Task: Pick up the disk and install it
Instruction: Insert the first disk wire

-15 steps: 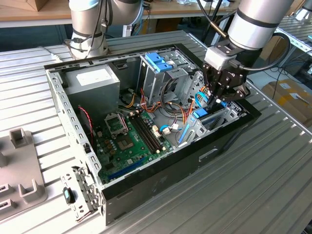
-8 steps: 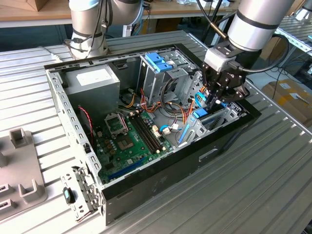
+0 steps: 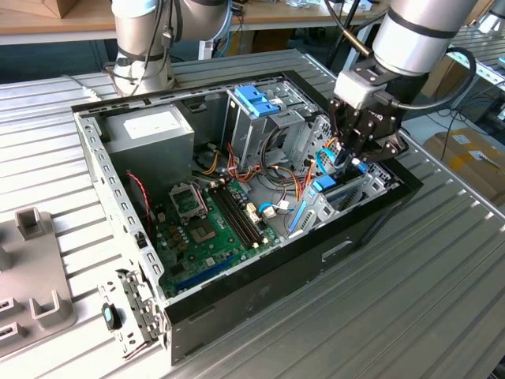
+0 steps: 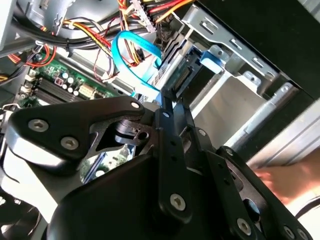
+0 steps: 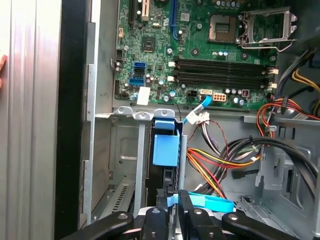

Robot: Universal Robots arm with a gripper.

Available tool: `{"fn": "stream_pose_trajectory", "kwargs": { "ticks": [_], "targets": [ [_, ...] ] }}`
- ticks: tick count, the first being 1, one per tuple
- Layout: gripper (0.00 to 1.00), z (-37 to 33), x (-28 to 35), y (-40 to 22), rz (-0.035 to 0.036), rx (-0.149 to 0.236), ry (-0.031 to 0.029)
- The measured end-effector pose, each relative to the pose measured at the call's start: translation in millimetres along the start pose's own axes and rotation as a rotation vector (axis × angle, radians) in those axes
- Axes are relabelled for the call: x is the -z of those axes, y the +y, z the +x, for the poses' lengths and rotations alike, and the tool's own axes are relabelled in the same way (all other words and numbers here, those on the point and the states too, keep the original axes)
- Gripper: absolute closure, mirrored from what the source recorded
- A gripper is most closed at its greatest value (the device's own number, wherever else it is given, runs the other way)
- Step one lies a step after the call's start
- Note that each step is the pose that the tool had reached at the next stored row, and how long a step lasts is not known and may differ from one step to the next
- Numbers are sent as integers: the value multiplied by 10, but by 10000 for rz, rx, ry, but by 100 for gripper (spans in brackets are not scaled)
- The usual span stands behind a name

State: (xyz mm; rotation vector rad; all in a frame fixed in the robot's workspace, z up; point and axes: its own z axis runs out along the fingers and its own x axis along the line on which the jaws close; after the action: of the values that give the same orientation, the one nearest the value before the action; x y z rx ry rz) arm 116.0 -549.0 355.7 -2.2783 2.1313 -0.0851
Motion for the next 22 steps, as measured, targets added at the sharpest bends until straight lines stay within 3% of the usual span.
{"fn": "stream_pose_trajectory", "kwargs": {
  "ticks": [6,15,22],
  "targets": [
    [76,4,140,-7,-1,0,2],
    [76,4,161,-8,-1,0,2],
    [76,-35,160,-36,1,35,-1]
  ]
}}
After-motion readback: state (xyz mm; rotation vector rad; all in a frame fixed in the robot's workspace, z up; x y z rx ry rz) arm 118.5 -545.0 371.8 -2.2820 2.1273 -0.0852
